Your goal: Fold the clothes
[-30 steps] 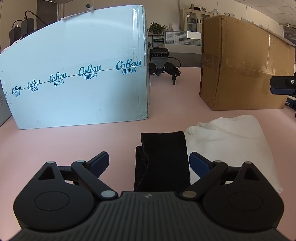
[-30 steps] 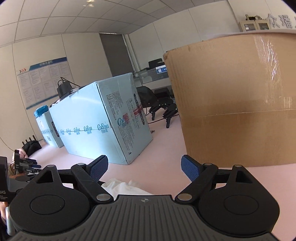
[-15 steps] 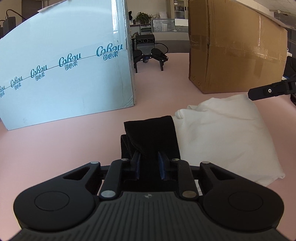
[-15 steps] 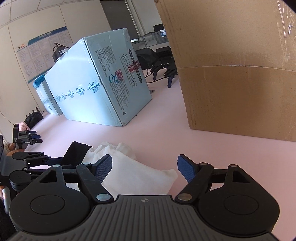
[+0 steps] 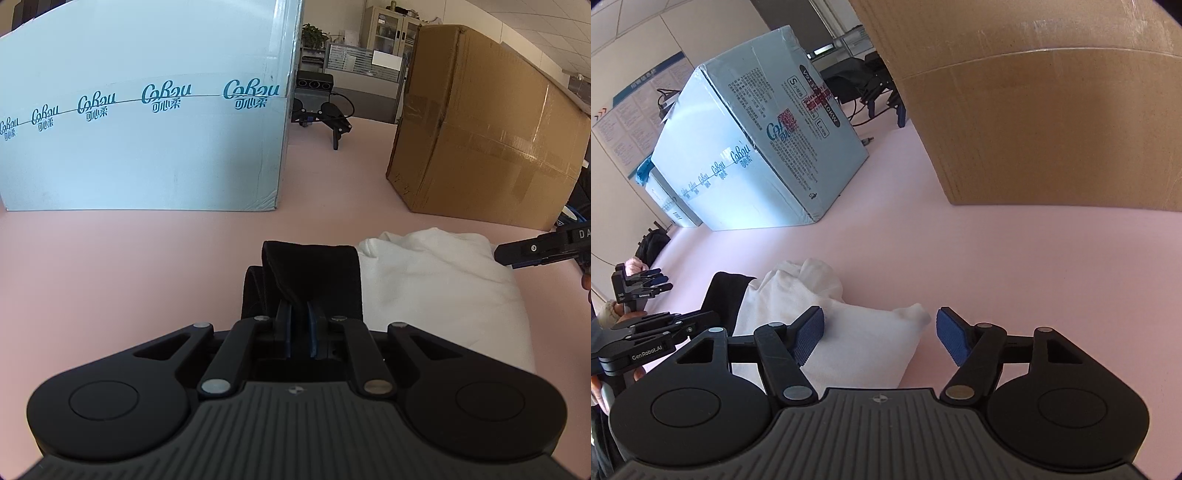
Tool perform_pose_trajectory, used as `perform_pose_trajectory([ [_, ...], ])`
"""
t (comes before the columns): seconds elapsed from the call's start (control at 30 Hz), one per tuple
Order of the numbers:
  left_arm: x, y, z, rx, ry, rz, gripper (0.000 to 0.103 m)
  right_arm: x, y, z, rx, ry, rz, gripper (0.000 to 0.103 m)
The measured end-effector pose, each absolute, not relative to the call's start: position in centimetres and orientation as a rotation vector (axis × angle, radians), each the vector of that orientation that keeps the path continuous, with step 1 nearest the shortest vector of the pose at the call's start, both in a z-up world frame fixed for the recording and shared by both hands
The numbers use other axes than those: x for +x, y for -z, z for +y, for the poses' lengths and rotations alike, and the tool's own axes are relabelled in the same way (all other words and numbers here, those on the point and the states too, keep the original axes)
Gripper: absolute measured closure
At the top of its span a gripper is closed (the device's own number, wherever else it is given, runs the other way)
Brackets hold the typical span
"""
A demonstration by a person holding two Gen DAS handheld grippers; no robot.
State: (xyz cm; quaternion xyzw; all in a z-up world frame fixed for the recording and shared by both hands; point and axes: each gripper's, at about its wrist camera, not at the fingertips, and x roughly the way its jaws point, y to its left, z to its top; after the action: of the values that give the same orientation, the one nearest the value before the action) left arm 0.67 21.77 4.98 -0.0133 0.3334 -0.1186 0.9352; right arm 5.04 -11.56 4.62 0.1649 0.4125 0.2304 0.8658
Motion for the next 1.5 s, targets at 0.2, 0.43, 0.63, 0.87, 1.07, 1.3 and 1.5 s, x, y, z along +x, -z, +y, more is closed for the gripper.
perform_pose_trajectory([
  [0.2,1.3,-4.4,22.1,-0.046,0.231,0.718,0.095,5.4,-3.8,-11.7,0.418,-0.473,0.877,0.073],
  [0.43,1.7,-4.9,23.2,-0.144,0.216,0.820,0.097,5.3,-4.0,-11.5,0.446,-0.441,0.879,0.087],
  [0.63,1.1,-5.4,27.3,-0.339,0.212,0.881,0.097,5.7,-3.6,-11.4,0.427,-0.424,0.887,0.087],
  [0.87,2.6,-3.8,25.2,-0.066,-0.091,0.892,0.097,6.2,-2.3,-11.2,0.401,-0.382,0.901,0.080],
  [1.07,2.0,-4.6,26.8,-0.236,0.082,0.852,0.015,5.5,-3.3,-12.4,0.458,-0.347,0.859,0.045],
  [1.3,2.1,-4.4,27.5,-0.421,0.259,0.883,0.015,4.4,-2.7,-13.6,0.638,-0.351,0.938,0.011],
  [1.5,2.0,-4.2,27.8,-0.542,0.326,0.917,0.015,3.1,-1.5,-15.0,0.774,-0.348,0.976,0.009],
])
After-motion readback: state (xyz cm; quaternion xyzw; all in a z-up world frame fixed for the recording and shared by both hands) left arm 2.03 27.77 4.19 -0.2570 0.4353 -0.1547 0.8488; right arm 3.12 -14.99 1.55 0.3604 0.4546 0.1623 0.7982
